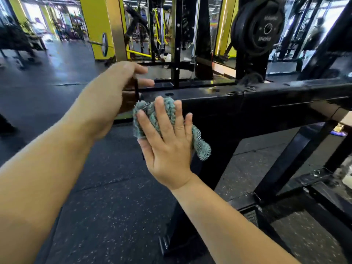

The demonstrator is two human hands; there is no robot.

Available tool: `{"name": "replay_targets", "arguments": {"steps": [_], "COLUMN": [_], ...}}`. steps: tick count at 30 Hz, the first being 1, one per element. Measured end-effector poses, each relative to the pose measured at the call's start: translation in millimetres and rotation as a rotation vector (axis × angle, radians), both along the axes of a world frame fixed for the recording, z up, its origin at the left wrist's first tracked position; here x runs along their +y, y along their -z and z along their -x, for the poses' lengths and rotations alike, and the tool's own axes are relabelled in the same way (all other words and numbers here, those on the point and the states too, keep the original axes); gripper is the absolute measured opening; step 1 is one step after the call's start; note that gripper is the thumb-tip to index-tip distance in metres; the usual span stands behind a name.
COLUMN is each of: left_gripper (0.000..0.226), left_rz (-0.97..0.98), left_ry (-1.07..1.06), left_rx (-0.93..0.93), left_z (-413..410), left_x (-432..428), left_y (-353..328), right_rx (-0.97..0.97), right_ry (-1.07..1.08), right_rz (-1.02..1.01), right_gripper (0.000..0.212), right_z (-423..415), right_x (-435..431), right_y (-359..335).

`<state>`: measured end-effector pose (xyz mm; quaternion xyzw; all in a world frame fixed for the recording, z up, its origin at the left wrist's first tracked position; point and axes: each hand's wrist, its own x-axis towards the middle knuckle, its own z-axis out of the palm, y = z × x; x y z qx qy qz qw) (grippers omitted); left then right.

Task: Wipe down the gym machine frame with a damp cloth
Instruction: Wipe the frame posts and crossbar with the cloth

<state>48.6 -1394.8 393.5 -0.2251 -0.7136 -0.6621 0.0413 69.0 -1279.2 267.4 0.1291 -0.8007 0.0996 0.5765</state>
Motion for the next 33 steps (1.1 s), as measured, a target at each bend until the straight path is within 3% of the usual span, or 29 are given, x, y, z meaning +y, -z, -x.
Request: {"name": "replay_targets", "arguments": {"steps": [5,9,12,14,17,23,27,30,33], "left_gripper": [0.028,0.025,0.021,0.031,0.037,0.036,0.034,0.033,0.034], "left_rz": [-0.12,-0.109,-0.12,-0.115,-0.121,-0.071,0.068,0.207,0.351], "left_ry": [0.066,0.179,0.203,0.206,0.239,0.27,0.295,0.332,0.32], "left_rx": [-0.143,-0.278,-0.354,-0.387,-0.425,-0.614,-0.818,-0.879,-0.836], "left_z": [-3.5,-3.9,-5.5,-2.8,0.7,3.6,6.1,8.9,18.2], "left_x": [-5.2,-13.4,-16.7,-19.3,-22.7,-27.0,-33.9,-35.2,-29.2], "left_y": [-1.4,-12.8,-17.0,-20.0,-19.3,-32.5,-46.1,-64.1,-83.4], "right_rx": [0.024,-0.041,-0.144,-0.215,-0.361,-0.878,-0.947,-0.999,-1.157], "right_ry": [-0.032,0.037,-0.003,-0.039,-0.092,-0.13,-0.03,0.104,0.106], "right_rz": [-0.143,-0.292,-0.359,-0.316,-0.09,0.645,0.872,0.719,0.267], "right_gripper": [0.044,0.065,0.058,0.058,0.055,0.042,0.041,0.04,0.045], "right_z": [0.3,-5.5,-19.6,-24.3,-34.0,-60.7,-59.1,-37.2,-24.7], "right_x": [-5.9,6.6,17.4,19.5,4.4,-28.4,-22.4,-21.8,-23.5], "right_y": [-46.5,-30.1,-26.8,-39.4,-57.3,-119.6,-169.8,-183.4,-166.9]}}
